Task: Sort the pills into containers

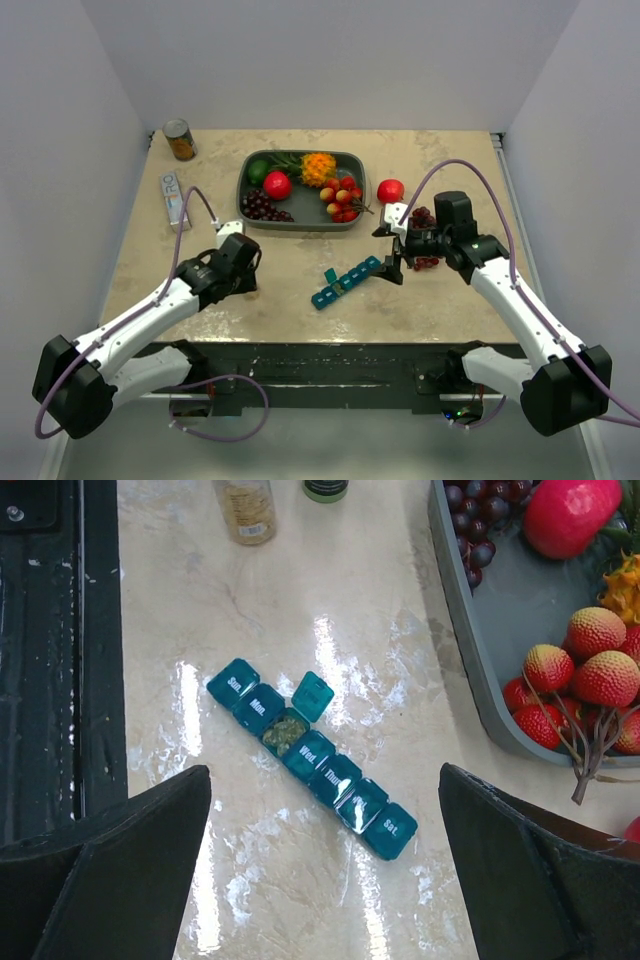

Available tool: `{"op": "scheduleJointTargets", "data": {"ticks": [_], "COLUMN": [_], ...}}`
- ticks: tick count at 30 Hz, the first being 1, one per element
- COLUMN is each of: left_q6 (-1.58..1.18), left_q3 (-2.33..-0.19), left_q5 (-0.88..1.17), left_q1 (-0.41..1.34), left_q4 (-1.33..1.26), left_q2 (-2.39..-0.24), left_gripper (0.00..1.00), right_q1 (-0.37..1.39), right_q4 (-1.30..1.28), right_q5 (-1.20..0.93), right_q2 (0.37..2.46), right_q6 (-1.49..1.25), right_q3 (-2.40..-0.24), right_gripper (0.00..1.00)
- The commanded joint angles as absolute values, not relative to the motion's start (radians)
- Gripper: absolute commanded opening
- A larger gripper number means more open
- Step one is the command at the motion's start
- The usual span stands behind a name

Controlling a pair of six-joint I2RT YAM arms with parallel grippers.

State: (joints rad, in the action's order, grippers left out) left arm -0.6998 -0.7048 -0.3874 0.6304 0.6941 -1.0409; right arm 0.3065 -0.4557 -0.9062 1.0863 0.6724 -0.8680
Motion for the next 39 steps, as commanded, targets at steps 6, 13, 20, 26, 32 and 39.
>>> {"op": "scheduleJointTargets", "data": {"ticks": [6, 13, 20, 26, 32, 39], "left_q6": [-0.744, -0.724, -0.692, -0.641, -0.505, -0.416], "left_q3": [-0.701, -0.73, -0.793, -0.837, -0.861, -0.835], "left_q5": [-0.413, -0.358, -0.296, -0.25, -0.106, 0.138], "left_q1": [0.617, 0.615, 0.615, 0.615, 0.617, 0.617], "left_q4": [0.689, 0.695, 0.732, 0.758, 0.707, 0.554], "left_q2": [-1.0, -0.983, -0.948, -0.928, -0.899, -0.91], "left_gripper": [0.26, 0.52, 0.66, 0.69, 0.73, 0.68], "right_q1": [0.304, 0.304, 0.304, 0.304, 0.302, 0.304], "right_q4": [-0.423, -0.433, -0.437, -0.437, -0.452, -0.511], "right_q5": [-0.902, -0.905, -0.904, -0.899, -0.908, -0.926], "right_q2": [1.089, 1.097, 1.108, 1.121, 1.134, 1.183], "right_q6": [0.652, 0.66, 0.661, 0.67, 0.707, 0.782], "right_q3": [-0.865, -0.868, -0.868, -0.865, -0.859, -0.894], "right_gripper": [0.97, 0.97, 0.97, 0.97, 0.98, 0.99]}}
